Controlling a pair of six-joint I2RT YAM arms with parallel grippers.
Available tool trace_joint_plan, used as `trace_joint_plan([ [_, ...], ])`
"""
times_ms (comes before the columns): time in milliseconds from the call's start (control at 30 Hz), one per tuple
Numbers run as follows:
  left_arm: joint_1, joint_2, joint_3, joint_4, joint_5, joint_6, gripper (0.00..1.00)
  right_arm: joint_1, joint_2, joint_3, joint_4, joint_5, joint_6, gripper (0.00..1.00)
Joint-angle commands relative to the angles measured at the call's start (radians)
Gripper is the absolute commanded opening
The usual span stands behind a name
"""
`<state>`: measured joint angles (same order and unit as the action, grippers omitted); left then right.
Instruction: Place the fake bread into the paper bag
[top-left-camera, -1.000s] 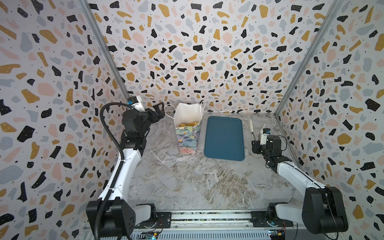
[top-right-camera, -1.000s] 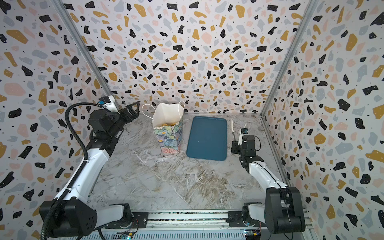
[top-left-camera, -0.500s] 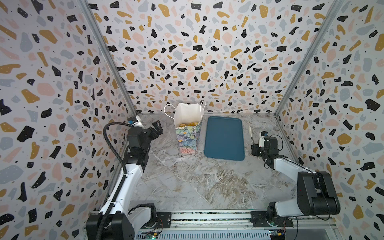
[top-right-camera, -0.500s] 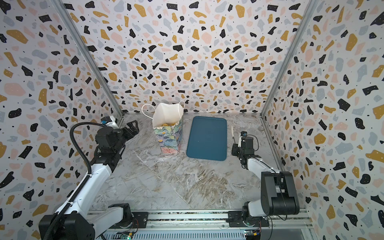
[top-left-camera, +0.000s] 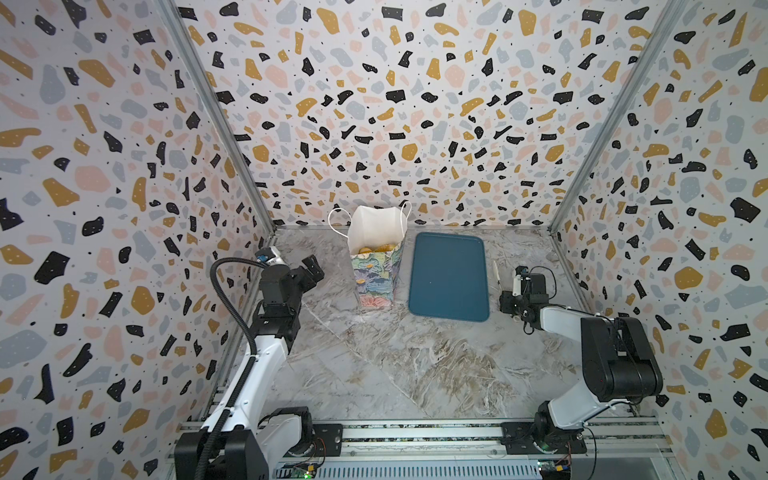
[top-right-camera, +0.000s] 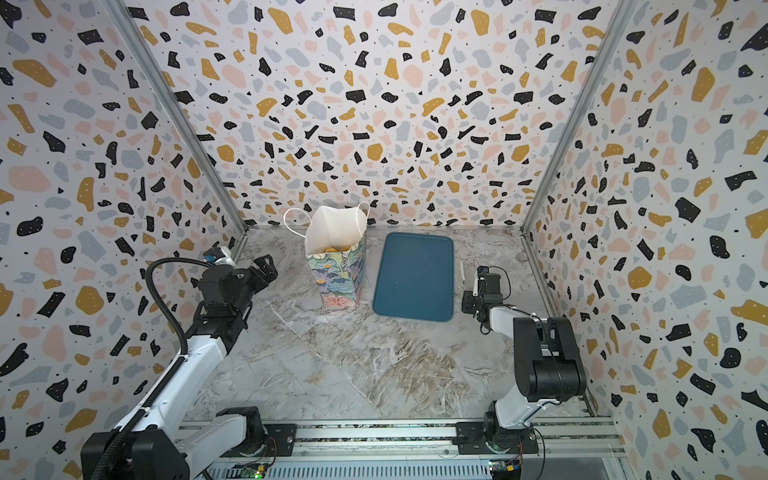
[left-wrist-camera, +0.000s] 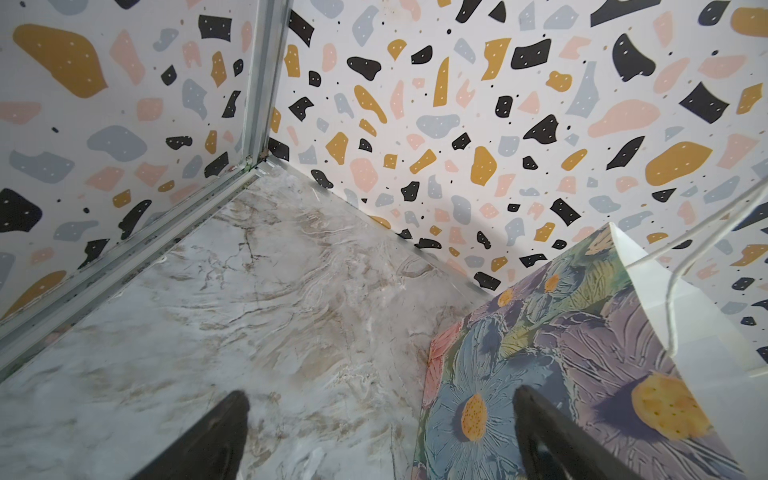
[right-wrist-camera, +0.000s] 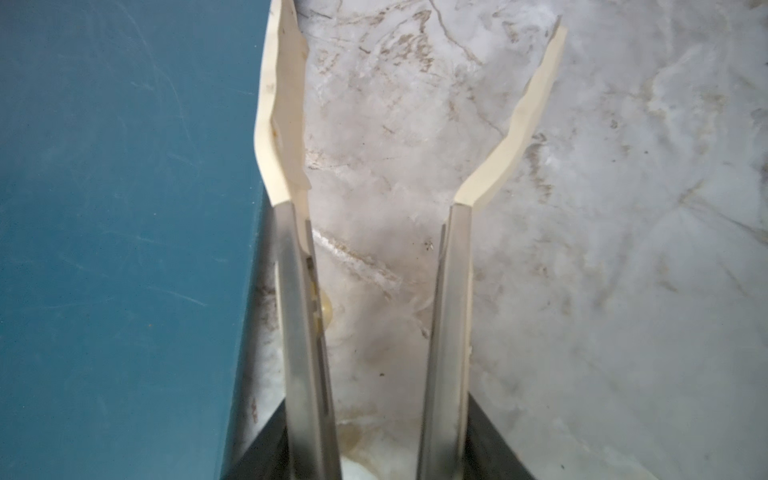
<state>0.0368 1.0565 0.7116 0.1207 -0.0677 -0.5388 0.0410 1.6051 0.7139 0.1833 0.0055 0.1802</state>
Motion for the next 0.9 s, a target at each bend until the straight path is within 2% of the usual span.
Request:
trace_joint_plan([
  [0,-0.004,-0.015,-0.015,0.026,-0.03,0.01,1.0,-0.003,0.006,0.045,-0.022,0.03,-0.013,0.54],
  [133,-0.003,-0.015,-0.027,0.033,-0.051,0.004,1.0,-0.004,0.024,0.058,-0.037,0.029,-0.013,0.58],
  [433,-0.004,-0.024,-0.046,0.036,-0.078,0.01,1.0,-0.003,0.012,0.071,-0.068,0.024,-0.015,0.75],
  [767,-0.005,-0.024,-0.093,0.069,-0.172,0.012,0.99,-0.006,-0.099,0.046,-0.088,0.029,-0.004,0.92],
  [800,-0.004,-0.024,-0.099,0.073,-0.18,0.012,0.99,-0.006,-0.11,0.04,-0.088,0.031,-0.001,0.98],
  [867,-0.005,-0.024,-0.111,0.085,-0.202,0.011,1.0,-0.009,-0.142,0.027,-0.084,0.032,0.005,0.99],
])
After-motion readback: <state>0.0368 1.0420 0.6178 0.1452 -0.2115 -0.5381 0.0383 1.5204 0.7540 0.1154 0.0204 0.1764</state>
